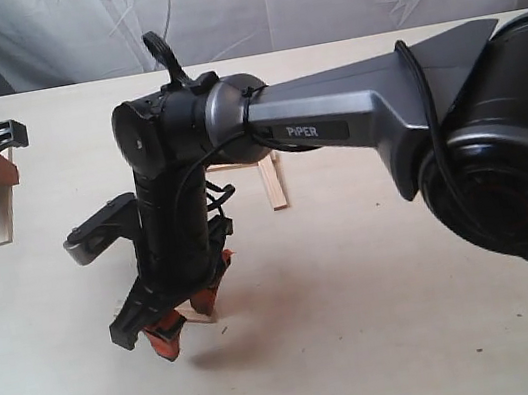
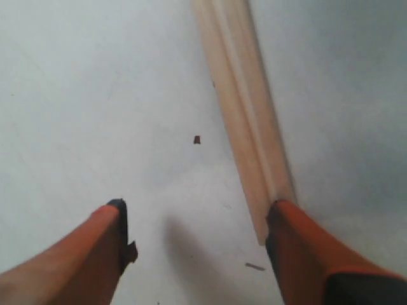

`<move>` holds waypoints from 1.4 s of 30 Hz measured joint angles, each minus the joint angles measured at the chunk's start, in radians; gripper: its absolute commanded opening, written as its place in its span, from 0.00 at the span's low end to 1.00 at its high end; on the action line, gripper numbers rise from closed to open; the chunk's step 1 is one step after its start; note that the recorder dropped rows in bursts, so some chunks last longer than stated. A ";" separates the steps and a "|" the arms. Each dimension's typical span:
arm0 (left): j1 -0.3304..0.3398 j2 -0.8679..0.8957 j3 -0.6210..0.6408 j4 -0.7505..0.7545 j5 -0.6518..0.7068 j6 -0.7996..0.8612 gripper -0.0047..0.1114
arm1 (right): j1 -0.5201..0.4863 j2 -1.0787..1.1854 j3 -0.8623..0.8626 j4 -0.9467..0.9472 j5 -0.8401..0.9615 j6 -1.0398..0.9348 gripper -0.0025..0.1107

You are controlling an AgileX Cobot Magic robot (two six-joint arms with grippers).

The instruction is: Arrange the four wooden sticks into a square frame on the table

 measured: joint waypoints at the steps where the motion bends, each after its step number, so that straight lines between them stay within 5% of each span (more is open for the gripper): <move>1: 0.000 0.000 0.000 0.000 0.000 0.000 0.04 | 0.000 0.000 0.000 -0.002 0.000 0.000 0.57; 42: 0.000 0.000 0.000 -0.008 -0.001 0.000 0.04 | 0.000 -0.015 0.002 -0.013 0.007 0.043 0.57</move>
